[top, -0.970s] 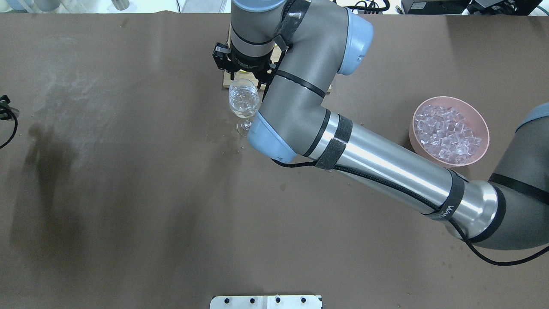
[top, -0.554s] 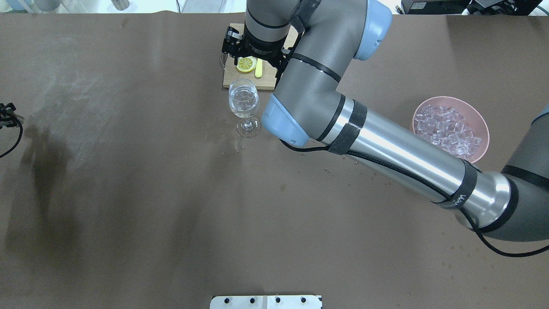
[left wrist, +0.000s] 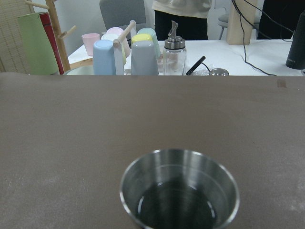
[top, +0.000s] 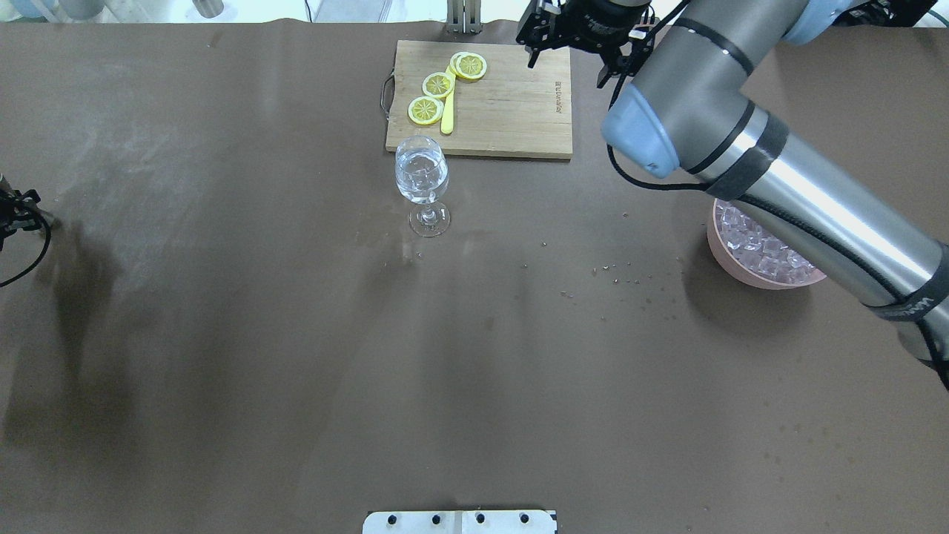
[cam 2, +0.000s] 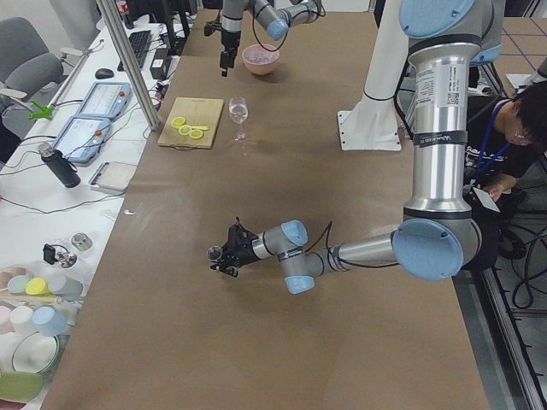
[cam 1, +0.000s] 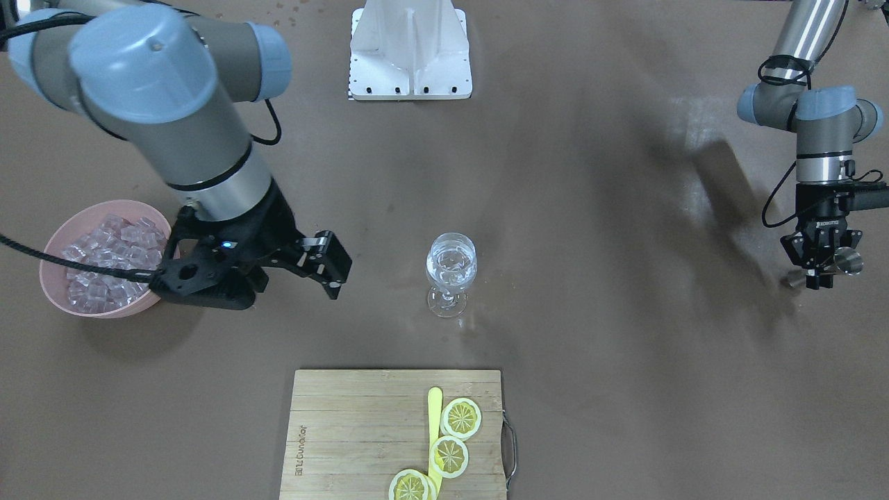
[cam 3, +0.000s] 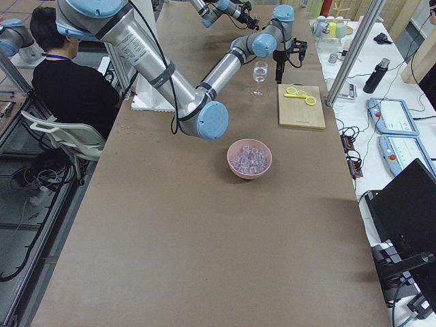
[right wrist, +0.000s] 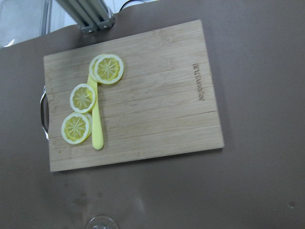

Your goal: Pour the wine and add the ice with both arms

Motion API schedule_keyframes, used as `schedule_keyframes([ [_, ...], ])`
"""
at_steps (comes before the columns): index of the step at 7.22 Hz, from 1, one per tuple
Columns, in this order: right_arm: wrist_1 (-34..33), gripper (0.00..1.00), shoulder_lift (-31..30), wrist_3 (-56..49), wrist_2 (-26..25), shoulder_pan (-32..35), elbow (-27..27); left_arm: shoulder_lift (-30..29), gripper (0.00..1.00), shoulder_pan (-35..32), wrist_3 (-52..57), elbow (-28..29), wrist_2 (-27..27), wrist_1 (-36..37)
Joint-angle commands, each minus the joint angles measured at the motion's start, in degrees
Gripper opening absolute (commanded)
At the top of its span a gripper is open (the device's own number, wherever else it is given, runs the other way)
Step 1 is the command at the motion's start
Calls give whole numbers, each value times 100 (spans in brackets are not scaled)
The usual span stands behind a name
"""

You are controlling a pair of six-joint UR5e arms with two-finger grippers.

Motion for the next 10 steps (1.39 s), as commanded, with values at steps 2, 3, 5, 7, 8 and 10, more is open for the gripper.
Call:
schedule_keyframes([
  [2, 23, 100, -1219, -1912, 458, 1228, 279, 12, 43, 14, 8, -24, -140, -9],
  [3, 14, 100, -1475, -2422, 484, 1545, 279, 12, 58, 14, -1, -33, -149, -9],
  [5, -38, 100, -1976, -3476, 642, 2344, 200, 21, 90, 5, 8, -50, -228, -9],
  [7, 31, 100, -2504, -4480, 686, 2628, 138, 187, 97, 5, 8, -146, -237, -9],
  [8, 32, 100, -2749, -4667, 695, 2794, 138, 406, 97, 5, 8, -304, -333, -9],
  [10, 40, 100, -3259, -5151, 939, 3068, 130, 776, 97, 5, 16, -751, -343, 9],
])
